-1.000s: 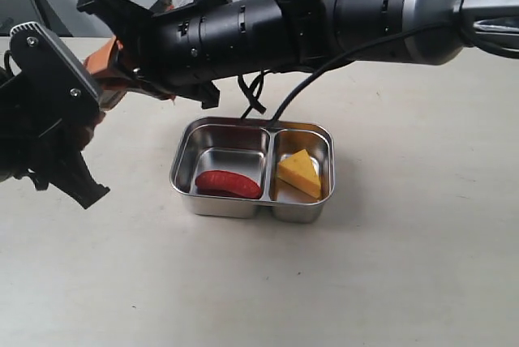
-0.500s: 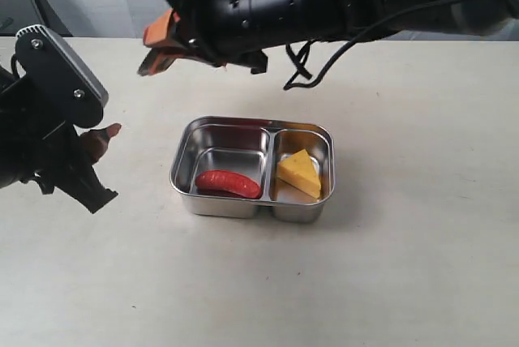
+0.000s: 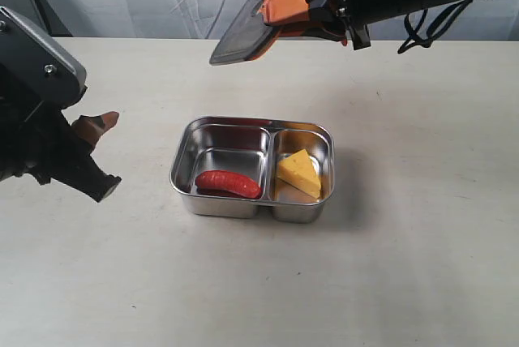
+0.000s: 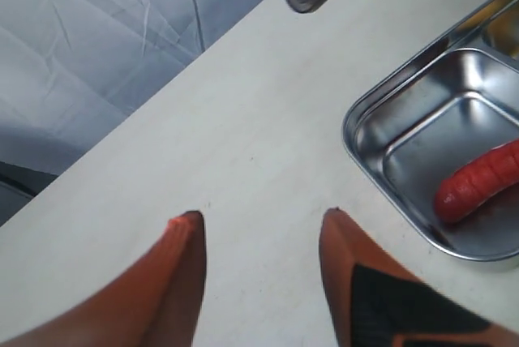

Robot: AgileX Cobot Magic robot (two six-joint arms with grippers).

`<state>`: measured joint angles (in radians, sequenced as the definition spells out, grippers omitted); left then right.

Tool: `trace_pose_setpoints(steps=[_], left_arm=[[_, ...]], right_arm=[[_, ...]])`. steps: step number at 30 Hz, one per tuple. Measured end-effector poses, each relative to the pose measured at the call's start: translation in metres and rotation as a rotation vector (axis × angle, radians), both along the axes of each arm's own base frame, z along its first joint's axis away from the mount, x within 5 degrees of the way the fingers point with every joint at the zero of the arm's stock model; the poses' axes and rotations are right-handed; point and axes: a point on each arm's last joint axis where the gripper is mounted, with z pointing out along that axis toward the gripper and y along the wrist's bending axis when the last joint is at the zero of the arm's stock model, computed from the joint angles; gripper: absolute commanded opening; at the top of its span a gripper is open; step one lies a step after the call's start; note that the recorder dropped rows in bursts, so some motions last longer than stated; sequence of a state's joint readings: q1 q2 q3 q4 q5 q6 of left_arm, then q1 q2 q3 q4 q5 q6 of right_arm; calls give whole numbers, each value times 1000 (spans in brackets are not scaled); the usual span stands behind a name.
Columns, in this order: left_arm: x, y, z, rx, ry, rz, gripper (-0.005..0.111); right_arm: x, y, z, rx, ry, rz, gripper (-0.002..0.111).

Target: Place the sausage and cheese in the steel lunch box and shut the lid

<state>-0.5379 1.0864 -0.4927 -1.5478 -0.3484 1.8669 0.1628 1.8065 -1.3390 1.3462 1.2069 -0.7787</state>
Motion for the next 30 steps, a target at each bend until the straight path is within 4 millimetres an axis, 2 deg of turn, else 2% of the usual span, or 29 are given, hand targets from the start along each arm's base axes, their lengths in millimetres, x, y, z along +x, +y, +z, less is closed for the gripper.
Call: trace_pose_setpoints(steps=[5, 10, 16, 20, 25, 26, 28, 30], left_arm=[[2, 9, 2, 18, -26, 100, 38], [2, 20, 8, -24, -61, 254, 20], [2, 15, 7, -94, -27, 231, 4], [2, 13, 7, -108, -19, 210, 0], [2, 13, 7, -108, -19, 210, 0], [2, 13, 7, -108, -19, 210, 0], [2, 13, 7, -108, -19, 210, 0], [2, 13, 7, -108, -19, 210, 0]], right_arm=[[3, -3, -8, -26, 26, -2, -1], [8, -3, -22, -31, 104, -13, -1], [11, -2, -25, 2, 236, -61, -1], [11, -2, -26, -1, 207, -50, -1], [-3, 11, -6, -29, 51, 10, -1], [-13, 20, 8, -57, -26, 19, -1], [-27, 33, 24, -93, -113, 38, -1], [-37, 47, 29, -114, -160, 58, -1]])
